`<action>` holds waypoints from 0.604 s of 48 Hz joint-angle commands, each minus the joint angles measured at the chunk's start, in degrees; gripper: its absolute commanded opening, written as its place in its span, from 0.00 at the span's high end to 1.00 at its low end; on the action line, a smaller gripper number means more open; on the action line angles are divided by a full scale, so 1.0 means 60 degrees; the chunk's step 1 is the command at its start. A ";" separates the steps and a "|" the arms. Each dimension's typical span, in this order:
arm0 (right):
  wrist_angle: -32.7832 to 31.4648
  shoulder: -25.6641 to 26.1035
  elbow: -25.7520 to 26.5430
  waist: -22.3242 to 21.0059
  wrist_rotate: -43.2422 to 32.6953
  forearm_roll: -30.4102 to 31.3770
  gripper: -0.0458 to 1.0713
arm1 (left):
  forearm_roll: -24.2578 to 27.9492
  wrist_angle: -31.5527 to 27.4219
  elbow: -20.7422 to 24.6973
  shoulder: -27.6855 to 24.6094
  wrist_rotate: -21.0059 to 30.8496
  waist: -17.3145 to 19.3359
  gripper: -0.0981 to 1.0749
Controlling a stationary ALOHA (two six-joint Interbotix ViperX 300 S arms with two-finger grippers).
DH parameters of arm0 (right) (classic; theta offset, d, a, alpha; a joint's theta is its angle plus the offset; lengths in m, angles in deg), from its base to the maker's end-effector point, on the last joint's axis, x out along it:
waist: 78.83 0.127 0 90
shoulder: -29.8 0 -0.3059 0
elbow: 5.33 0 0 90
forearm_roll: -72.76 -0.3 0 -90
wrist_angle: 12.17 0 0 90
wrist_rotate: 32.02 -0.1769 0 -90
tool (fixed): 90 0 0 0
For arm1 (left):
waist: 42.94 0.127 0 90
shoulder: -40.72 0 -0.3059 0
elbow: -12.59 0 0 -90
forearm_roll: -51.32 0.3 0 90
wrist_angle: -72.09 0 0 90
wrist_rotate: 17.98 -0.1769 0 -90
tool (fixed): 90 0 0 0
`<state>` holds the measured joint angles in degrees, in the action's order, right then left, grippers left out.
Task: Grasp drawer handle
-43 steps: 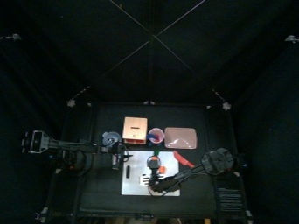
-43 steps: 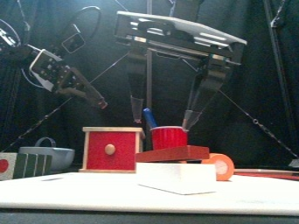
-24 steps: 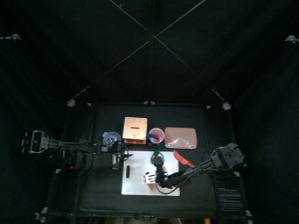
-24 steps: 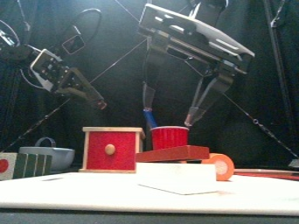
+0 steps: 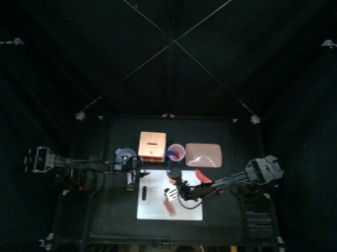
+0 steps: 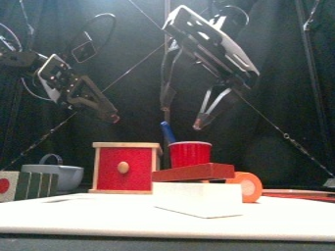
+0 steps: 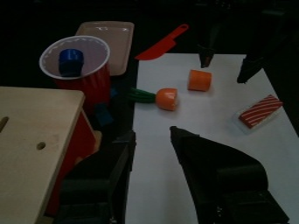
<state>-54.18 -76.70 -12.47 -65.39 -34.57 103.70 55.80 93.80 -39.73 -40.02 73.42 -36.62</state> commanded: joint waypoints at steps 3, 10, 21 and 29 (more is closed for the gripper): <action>0.0220 0.0630 -0.0059 -0.0220 0.1084 -0.0249 0.12 | -0.0264 0.0088 0.0117 0.0190 -0.0015 0.0000 0.25; 0.0645 0.0981 -0.0396 -0.0410 0.1978 -0.0249 0.12 | -0.0645 0.0088 0.0015 0.0439 0.0015 -0.0015 0.25; 0.2109 0.1743 -0.1421 -0.0908 0.2300 -0.0205 0.12 | -0.0981 0.0088 -0.0161 0.0542 0.0000 -0.0015 0.25; 0.2988 0.1978 -0.1816 -0.1216 0.2314 -0.0117 0.12 | -0.1055 0.0103 -0.0249 0.0542 0.0029 -0.0029 0.25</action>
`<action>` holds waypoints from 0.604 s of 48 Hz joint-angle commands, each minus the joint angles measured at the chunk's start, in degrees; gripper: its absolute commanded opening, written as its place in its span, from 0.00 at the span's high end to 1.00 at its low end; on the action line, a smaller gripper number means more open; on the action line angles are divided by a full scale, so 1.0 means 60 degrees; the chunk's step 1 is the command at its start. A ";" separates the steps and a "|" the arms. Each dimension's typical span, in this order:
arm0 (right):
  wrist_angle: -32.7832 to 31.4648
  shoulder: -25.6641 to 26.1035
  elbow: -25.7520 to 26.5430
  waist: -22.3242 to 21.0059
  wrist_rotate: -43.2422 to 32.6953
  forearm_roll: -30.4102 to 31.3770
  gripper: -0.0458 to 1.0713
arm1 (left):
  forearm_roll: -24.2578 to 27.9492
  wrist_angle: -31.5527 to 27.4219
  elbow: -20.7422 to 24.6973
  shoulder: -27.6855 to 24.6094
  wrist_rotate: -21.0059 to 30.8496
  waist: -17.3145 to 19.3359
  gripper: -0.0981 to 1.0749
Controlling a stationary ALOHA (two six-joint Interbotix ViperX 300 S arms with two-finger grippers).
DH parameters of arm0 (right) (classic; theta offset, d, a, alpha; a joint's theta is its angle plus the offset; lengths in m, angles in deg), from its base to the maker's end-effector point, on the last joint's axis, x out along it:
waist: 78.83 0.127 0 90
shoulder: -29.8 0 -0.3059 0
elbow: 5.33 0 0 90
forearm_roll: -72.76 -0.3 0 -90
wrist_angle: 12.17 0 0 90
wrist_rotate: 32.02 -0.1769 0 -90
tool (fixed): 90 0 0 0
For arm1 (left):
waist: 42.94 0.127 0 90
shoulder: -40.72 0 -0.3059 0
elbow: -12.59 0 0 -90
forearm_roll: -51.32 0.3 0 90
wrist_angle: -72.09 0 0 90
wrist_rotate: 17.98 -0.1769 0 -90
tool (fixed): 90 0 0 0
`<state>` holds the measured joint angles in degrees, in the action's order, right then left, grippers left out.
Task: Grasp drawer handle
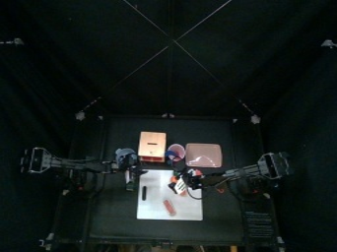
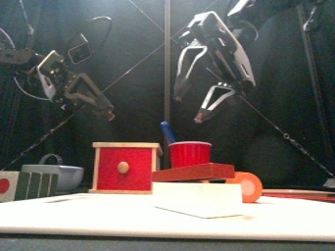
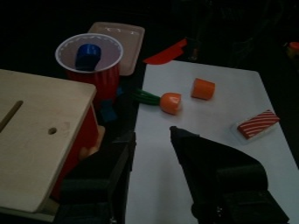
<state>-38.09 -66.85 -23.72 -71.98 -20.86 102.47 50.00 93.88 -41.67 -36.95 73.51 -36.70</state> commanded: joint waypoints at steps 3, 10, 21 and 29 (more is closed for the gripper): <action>0.0439 0.0337 0.0059 -0.0132 0.0044 0.0205 0.12 | -0.0205 0.0088 0.0044 0.0029 0.0015 -0.0015 0.25; 0.0527 0.0322 0.0088 -0.0132 0.0029 0.0498 0.12 | -0.0469 0.0073 0.0000 0.0029 -0.0029 -0.0015 0.25; 0.0527 0.0322 0.0029 -0.0088 0.0015 0.0381 0.12 | -0.0498 0.0073 0.0044 0.0044 -0.0044 0.0000 0.25; 0.0527 0.0322 0.0029 -0.0073 0.0000 0.0381 0.12 | -0.0469 0.0088 0.0088 0.0044 -0.0073 0.0000 0.25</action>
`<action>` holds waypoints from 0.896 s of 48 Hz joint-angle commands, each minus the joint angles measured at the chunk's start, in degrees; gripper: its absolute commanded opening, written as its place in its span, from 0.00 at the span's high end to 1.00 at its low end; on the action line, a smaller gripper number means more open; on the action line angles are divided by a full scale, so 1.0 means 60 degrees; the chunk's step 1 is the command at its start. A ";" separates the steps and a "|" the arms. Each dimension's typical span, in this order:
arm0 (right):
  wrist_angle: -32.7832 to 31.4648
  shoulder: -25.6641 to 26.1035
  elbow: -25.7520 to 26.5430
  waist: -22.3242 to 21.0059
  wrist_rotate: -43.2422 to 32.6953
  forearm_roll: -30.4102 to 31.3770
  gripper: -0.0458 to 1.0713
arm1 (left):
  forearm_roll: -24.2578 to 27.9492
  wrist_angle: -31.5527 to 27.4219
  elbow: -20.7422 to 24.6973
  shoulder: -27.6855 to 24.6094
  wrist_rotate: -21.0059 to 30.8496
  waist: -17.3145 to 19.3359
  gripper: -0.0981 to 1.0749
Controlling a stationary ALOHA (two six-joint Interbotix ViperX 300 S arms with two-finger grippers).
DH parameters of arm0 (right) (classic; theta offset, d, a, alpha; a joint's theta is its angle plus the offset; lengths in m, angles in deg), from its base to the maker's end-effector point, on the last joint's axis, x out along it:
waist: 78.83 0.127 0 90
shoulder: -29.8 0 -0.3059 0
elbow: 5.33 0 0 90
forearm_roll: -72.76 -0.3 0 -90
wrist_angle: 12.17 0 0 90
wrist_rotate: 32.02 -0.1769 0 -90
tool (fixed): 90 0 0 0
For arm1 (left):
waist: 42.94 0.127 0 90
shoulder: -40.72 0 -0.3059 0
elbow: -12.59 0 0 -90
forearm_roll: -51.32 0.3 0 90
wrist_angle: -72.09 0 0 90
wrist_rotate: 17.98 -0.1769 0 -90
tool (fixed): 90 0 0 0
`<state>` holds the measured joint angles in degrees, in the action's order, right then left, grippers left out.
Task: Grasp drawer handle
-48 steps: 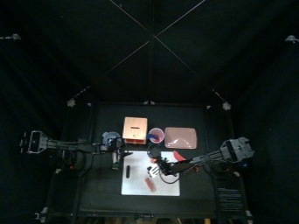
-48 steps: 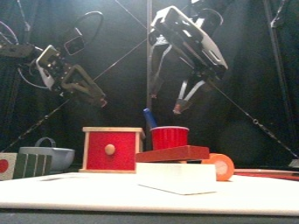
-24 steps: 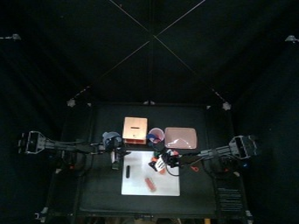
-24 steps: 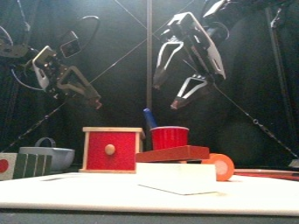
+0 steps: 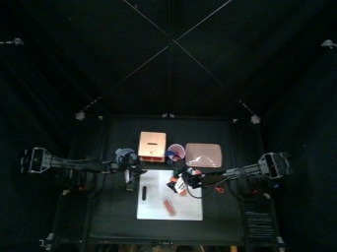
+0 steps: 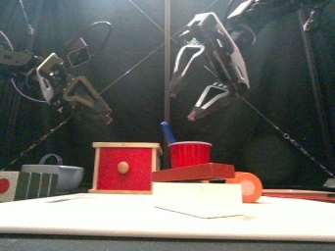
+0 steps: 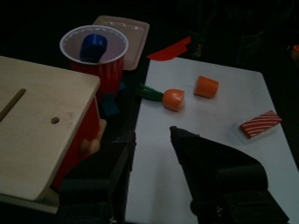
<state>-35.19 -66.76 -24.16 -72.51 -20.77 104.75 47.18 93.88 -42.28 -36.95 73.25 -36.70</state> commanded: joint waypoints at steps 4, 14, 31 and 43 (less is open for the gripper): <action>0.0044 0.0308 0.0103 0.0015 -0.0044 -0.0015 0.12 | 0.0000 0.0073 0.0190 0.0029 -0.0029 0.0000 0.25; 0.0000 0.0293 0.0015 0.0029 -0.0044 -0.0308 0.12 | 0.0000 0.0073 0.0146 0.0029 -0.0029 0.0000 0.25; 0.0044 0.0146 0.0410 -0.0059 0.0029 -0.0103 0.12 | -0.0044 0.0073 0.0132 0.0044 0.0044 -0.0073 0.25; 0.0059 0.0146 0.0835 -0.0073 0.0146 0.0220 0.12 | -0.0220 0.0044 0.0103 0.0029 0.0073 -0.0366 0.24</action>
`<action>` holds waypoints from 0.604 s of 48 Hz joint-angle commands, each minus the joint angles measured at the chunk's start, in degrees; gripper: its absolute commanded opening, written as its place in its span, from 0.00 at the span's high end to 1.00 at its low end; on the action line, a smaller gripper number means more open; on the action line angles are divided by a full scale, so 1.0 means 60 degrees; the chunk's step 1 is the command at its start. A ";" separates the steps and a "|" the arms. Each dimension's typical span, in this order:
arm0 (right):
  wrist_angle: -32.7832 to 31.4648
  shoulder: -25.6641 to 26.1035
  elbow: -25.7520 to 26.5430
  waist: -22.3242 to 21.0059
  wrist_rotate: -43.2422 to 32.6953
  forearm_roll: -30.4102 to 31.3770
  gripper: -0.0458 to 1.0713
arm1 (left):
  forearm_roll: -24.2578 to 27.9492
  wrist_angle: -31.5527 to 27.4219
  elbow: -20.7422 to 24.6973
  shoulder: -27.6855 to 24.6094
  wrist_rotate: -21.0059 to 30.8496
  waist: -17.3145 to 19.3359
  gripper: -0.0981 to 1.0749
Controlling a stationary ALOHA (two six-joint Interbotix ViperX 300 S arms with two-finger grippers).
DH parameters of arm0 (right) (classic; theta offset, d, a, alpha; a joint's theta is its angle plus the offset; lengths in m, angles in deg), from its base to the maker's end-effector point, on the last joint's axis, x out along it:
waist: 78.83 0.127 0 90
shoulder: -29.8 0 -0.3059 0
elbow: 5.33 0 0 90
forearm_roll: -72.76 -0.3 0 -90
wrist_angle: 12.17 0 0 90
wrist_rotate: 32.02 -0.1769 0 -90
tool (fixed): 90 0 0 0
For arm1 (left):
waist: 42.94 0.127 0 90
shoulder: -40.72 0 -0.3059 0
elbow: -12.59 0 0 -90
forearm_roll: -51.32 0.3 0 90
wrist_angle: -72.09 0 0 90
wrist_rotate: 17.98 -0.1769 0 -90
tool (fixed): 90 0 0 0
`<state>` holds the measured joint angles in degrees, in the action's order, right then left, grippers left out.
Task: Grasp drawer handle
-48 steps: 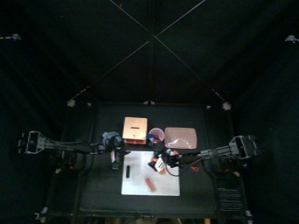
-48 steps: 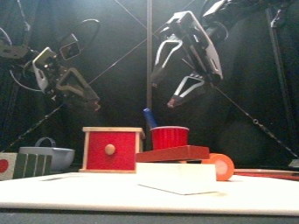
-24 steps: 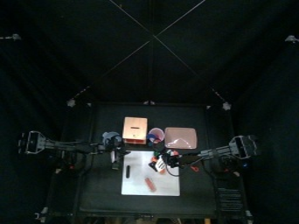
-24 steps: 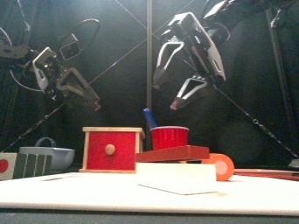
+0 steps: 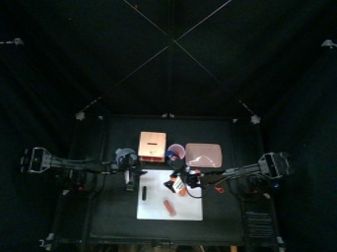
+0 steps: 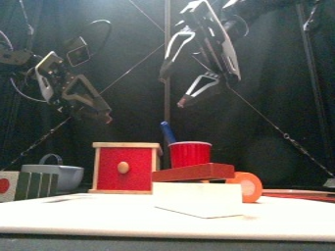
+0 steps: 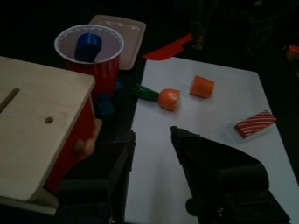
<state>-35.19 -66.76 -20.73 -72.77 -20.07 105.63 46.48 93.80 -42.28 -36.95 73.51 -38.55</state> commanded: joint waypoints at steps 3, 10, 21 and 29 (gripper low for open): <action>0.0059 0.0146 0.0308 -0.0044 0.0044 0.0132 0.13 | -0.0293 0.0059 0.0103 0.0029 0.0059 -0.0073 0.24; 0.0059 0.0220 0.0498 -0.0029 0.0044 0.0527 0.15 | -0.1216 0.0029 0.0103 0.0029 0.0073 -0.0352 0.24; 0.0161 0.0278 0.0908 -0.0425 0.0044 0.1113 0.28 | -0.2476 0.0015 0.0117 0.0029 0.0088 -0.0908 0.19; 0.0454 0.0264 0.1157 -0.0791 0.0234 0.1260 0.42 | -0.3706 0.0029 0.0176 0.0029 0.0073 -0.0938 0.12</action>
<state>-33.52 -66.76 -15.81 -76.20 -19.10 112.66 26.97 93.71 -42.28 -36.95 74.13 -44.18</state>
